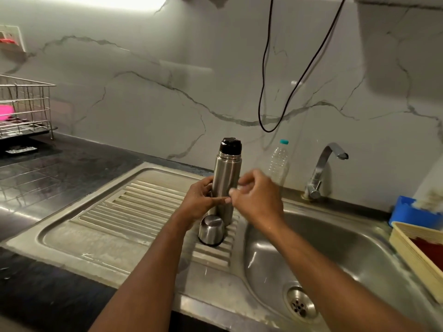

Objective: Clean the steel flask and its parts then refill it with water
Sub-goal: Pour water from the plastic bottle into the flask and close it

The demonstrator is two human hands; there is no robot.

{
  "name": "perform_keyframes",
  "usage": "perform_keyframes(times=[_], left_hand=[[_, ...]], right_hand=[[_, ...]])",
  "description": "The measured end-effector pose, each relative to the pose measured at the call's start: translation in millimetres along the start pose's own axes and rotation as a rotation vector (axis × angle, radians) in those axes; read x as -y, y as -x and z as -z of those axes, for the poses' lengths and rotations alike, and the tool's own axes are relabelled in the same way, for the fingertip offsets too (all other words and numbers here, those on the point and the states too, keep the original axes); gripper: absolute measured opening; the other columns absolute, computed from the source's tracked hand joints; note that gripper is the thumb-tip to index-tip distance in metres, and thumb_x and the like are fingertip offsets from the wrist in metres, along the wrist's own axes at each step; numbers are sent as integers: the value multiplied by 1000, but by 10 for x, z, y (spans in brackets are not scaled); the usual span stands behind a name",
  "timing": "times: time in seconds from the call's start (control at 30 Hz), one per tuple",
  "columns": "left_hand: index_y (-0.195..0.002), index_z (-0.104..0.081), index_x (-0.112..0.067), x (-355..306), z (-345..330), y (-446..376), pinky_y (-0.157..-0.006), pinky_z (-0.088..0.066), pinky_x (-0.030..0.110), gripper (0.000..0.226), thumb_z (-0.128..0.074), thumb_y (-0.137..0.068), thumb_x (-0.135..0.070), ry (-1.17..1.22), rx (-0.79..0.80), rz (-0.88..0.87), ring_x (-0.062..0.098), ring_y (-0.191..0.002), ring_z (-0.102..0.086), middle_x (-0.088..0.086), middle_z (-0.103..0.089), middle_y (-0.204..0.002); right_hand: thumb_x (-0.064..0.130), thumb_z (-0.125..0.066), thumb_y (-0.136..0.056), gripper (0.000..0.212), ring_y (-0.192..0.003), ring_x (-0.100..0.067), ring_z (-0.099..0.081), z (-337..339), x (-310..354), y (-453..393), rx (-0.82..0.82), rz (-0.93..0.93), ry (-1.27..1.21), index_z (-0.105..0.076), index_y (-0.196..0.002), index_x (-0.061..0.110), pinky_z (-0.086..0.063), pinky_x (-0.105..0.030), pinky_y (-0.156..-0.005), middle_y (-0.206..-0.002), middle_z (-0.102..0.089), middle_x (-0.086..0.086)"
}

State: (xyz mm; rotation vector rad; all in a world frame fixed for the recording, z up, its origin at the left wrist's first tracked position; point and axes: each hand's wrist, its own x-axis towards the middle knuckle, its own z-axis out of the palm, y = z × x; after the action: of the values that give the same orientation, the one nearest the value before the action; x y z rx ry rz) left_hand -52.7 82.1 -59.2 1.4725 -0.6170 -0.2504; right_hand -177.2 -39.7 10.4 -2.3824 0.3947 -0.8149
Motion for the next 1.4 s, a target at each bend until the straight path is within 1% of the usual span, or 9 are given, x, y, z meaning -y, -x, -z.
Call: perform_keyframes(times=[0.1,0.27,0.4,0.57,0.8,0.97,1.1,1.17,1.4], left_hand=[[-138,-61,-18,-4,29,-10,-97,-61,39,68,-87,-78,-2,-12,9,0,18,-111,-74,7,-77,-119],[-135,-64,-26,28,50,-53,-95,-60,38,71,-94,-73,-13,-42,-3,6,18,-113,-73,3,-77,-119],[-135,-64,-26,41,55,-73,-94,-61,35,70,-93,-73,-12,-41,3,0,16,-112,-73,2,-77,-118],[-135,-64,-22,30,45,-82,-92,-61,35,65,-86,-78,0,-9,18,9,19,-111,-74,4,-77,-116],[-132,-66,-33,53,62,-114,-106,-55,47,69,-92,-74,-10,-10,-6,38,19,-118,-69,1,-75,-122],[-134,-64,-37,72,80,-135,-108,-53,53,74,-96,-69,-23,-39,17,42,22,-122,-67,0,-74,-126],[-137,-62,-34,73,79,-130,-109,-51,55,74,-95,-72,-20,-48,21,48,21,-123,-67,0,-73,-126],[-137,-61,-34,72,74,-131,-109,-52,54,77,-95,-69,-24,-49,26,50,21,-122,-68,0,-74,-126],[-137,-60,-35,65,71,-126,-108,-53,53,75,-94,-72,-23,-60,16,49,20,-121,-68,0,-73,-126]], right_hand=[[50,-84,-74,36,-80,-2,-64,-174,-115,325,240,-23,137,-66,-101,33,-61,-32,-73,-87,-66,17],[73,-73,-65,59,-85,-9,-68,-479,-155,433,231,12,241,-64,-108,33,-60,-33,-72,-95,-71,13],[68,-77,-67,56,-80,-7,-68,-516,-165,448,268,31,237,-65,-108,32,-63,-34,-73,-93,-72,12],[57,-90,-60,47,-80,-4,-65,193,14,205,324,3,155,-65,-93,34,-61,-32,-74,-90,-68,14],[37,-88,-78,57,-92,-3,-65,897,602,-585,7,212,-140,-67,-128,20,-56,-25,-83,-107,-69,6],[25,-87,-81,60,-107,-17,-65,671,668,-1011,191,233,-68,-65,-136,17,-60,-43,-94,-125,-67,-2],[24,-87,-82,51,-94,-13,-65,616,612,-1130,259,220,-77,-68,-129,16,-64,-32,-74,-105,-63,6],[24,-88,-80,54,-93,-14,-66,585,560,-1168,276,213,-67,-69,-129,16,-61,-28,-67,-111,-64,0],[21,-92,-74,60,-94,-20,-69,454,472,-1163,303,221,-14,-69,-129,16,-65,-33,-73,-117,-68,-7]])
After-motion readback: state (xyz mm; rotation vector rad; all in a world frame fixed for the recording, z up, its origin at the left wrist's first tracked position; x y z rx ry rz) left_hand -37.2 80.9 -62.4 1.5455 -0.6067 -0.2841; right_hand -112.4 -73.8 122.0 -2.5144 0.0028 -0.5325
